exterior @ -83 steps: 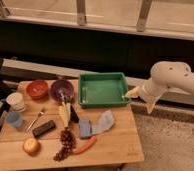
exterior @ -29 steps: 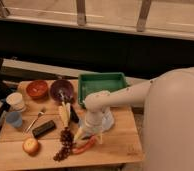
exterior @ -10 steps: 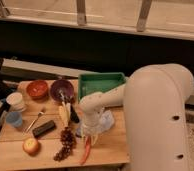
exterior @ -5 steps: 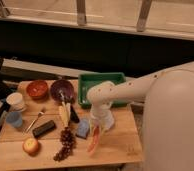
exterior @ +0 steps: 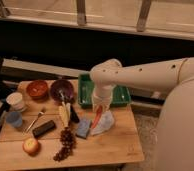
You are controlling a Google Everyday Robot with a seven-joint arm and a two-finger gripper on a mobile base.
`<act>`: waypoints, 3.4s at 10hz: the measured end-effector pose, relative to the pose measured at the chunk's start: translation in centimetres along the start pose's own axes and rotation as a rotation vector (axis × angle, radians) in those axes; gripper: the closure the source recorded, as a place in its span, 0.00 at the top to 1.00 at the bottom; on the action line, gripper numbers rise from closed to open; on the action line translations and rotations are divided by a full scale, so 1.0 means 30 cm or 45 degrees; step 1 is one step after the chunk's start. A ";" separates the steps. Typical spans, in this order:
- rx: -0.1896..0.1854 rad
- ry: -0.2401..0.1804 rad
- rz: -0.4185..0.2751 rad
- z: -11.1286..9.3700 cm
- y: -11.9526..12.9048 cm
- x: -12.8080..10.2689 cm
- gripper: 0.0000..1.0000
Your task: Place pepper in paper cup
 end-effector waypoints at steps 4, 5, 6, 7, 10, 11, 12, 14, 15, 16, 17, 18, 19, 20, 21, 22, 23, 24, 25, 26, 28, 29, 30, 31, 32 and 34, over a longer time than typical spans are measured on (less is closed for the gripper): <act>0.004 -0.047 -0.069 -0.047 0.089 -0.056 0.00; 0.002 -0.047 -0.076 -0.046 0.101 -0.055 0.00; 0.001 -0.047 -0.074 -0.046 0.100 -0.055 0.00; 0.001 -0.048 -0.070 -0.046 0.094 -0.056 0.00; 0.005 -0.144 -0.081 -0.080 0.126 -0.090 0.00; 0.005 -0.227 -0.109 -0.132 0.154 -0.120 0.00; 0.004 -0.302 -0.155 -0.187 0.196 -0.146 0.00; -0.007 -0.426 -0.250 -0.276 0.302 -0.194 0.00; -0.021 -0.501 -0.319 -0.316 0.382 -0.224 0.00; -0.038 -0.544 -0.365 -0.338 0.438 -0.238 0.00; -0.060 -0.589 -0.406 -0.367 0.491 -0.250 0.00; -0.077 -0.611 -0.432 -0.385 0.530 -0.251 0.00; -0.076 -0.612 -0.431 -0.386 0.526 -0.252 0.00; -0.074 -0.612 -0.427 -0.387 0.519 -0.253 0.00; -0.074 -0.611 -0.428 -0.385 0.520 -0.253 0.00; -0.075 -0.611 -0.435 -0.384 0.528 -0.250 0.00; -0.070 -0.614 -0.435 -0.383 0.525 -0.252 0.00; -0.063 -0.630 -0.444 -0.377 0.524 -0.260 0.00; -0.067 -0.644 -0.469 -0.363 0.557 -0.273 0.00; -0.074 -0.654 -0.494 -0.349 0.600 -0.289 0.00; -0.093 -0.671 -0.538 -0.327 0.695 -0.338 0.00; -0.107 -0.683 -0.573 -0.314 0.758 -0.373 0.00; -0.118 -0.696 -0.588 -0.309 0.790 -0.398 0.00; -0.137 -0.709 -0.604 -0.302 0.823 -0.423 0.00; -0.165 -0.723 -0.614 -0.293 0.861 -0.445 0.00; -0.210 -0.740 -0.626 -0.274 0.942 -0.475 0.00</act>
